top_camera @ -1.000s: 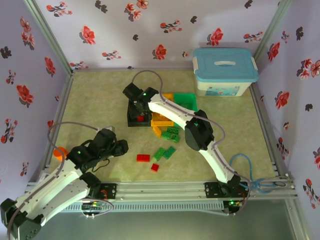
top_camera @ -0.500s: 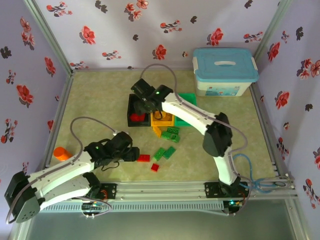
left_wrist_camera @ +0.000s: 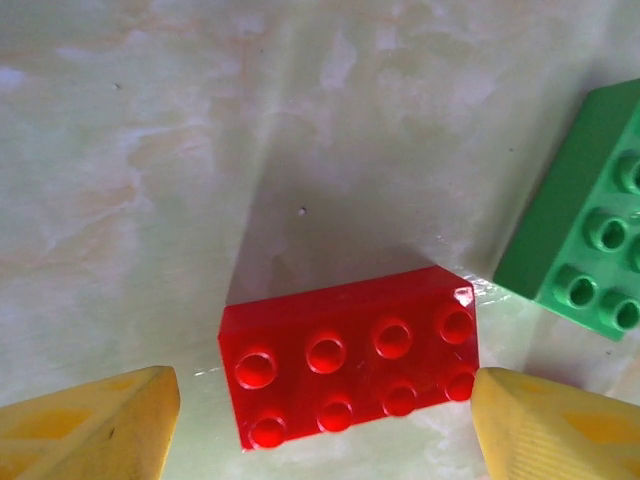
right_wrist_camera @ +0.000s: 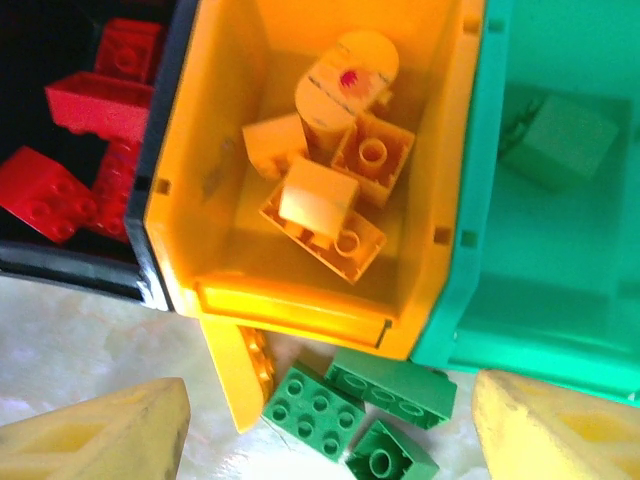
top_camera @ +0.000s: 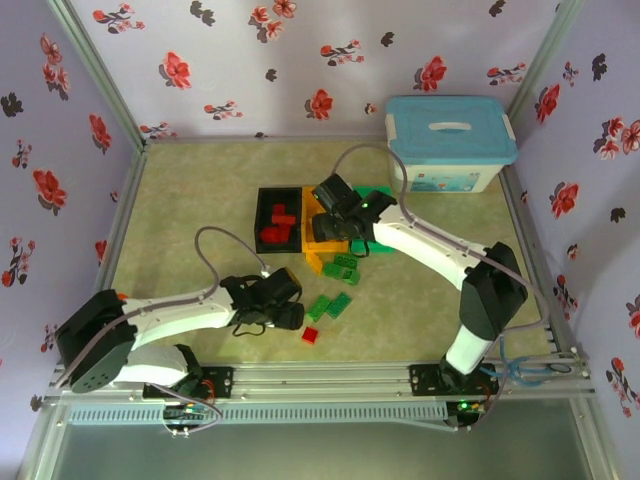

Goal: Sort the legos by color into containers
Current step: Pick up the lego from the middle-left of the table.

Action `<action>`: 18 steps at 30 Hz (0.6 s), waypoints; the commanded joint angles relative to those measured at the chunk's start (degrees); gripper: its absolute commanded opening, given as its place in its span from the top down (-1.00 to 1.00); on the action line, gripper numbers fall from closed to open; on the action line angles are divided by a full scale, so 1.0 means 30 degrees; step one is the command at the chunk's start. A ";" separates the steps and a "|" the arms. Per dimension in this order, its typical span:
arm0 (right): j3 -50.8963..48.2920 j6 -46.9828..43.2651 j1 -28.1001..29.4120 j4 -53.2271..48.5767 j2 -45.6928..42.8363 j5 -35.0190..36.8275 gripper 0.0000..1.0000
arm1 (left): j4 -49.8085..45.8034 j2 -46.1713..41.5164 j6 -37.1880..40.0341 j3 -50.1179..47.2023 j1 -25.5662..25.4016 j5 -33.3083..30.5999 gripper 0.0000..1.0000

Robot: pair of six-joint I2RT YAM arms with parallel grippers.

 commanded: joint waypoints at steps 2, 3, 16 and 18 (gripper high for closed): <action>-0.1118 0.0773 -0.0310 0.1028 -0.1357 0.0236 -0.50 | 0.0493 0.1301 -0.0545 0.0774 -0.0262 0.0291 -0.54; -0.1344 0.0839 -0.0369 0.1124 -0.1492 0.0186 -0.50 | 0.0885 0.1604 -0.0617 0.0654 -0.0262 0.0422 -0.54; -0.2739 0.1022 -0.0772 0.1578 -0.2312 0.0037 -0.49 | 0.0490 0.3811 -0.1126 0.1299 -0.0235 -0.0333 -0.29; -0.2877 0.1076 -0.0787 0.1638 -0.2396 -0.0025 -0.49 | 0.0349 0.3770 -0.1017 0.1450 -0.0176 -0.0596 -0.21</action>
